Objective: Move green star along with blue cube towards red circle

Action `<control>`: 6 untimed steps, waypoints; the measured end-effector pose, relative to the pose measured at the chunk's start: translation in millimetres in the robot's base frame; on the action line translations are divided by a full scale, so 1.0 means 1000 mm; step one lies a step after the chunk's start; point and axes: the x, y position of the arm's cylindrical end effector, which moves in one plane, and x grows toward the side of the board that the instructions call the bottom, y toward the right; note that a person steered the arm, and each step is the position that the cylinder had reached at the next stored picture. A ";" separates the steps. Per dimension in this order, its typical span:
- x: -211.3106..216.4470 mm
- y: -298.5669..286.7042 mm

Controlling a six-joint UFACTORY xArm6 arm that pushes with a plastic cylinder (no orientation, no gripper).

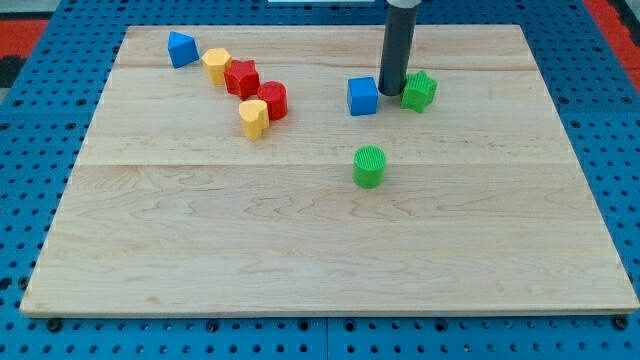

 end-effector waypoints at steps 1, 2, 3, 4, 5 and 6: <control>0.060 0.003; 0.086 0.053; 0.044 0.112; -0.005 0.012; -0.019 -0.036; 0.035 -0.002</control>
